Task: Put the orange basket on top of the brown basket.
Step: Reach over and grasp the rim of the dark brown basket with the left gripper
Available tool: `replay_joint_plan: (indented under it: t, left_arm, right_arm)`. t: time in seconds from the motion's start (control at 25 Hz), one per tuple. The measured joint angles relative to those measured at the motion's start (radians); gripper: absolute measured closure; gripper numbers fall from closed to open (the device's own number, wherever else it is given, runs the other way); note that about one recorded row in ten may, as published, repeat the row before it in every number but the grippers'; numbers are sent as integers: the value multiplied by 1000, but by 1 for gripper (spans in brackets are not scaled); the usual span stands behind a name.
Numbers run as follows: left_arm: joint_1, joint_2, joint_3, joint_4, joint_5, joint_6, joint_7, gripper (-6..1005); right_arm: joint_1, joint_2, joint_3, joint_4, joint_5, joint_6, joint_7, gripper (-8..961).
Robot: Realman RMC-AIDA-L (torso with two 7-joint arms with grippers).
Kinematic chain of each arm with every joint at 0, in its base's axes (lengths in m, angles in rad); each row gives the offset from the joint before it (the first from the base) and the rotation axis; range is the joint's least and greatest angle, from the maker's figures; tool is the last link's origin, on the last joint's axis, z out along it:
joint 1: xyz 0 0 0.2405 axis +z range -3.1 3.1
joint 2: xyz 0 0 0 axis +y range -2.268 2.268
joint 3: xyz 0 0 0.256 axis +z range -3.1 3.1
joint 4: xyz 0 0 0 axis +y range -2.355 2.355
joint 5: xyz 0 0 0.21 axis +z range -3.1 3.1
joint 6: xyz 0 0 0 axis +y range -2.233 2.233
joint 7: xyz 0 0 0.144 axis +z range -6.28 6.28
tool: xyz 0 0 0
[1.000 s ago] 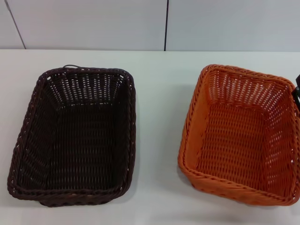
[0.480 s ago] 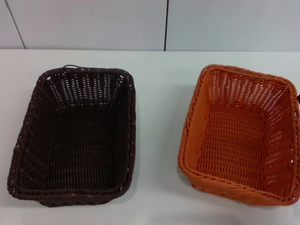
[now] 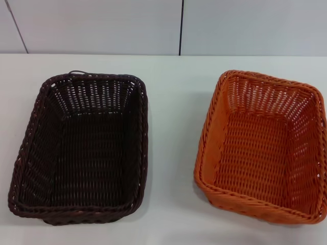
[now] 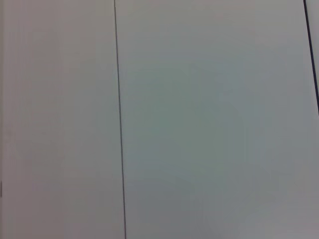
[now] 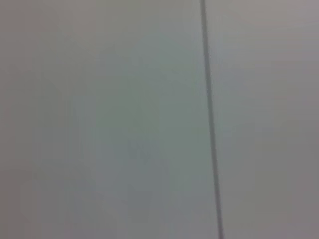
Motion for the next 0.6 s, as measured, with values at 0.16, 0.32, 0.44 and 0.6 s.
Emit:
replay_joint_plan:
  t: [0.16,0.32,0.44,0.6]
  left_arm:
    - [1,0,0,3,0,0,2,214]
    - [1,1,0,3,0,-1,4,214]
    - [0,1,0,1,0,-3,5,215]
    - [-6,1,0,2,4,-5,7,215]
  right_arm:
    - [-12,0,0,1,63,5,0,177]
    - [-29,0,2,3,111,8,0,177]
    - [-40,0,7,1,117,10,0,176]
    - [-43,0,7,-1,118,13,0,176]
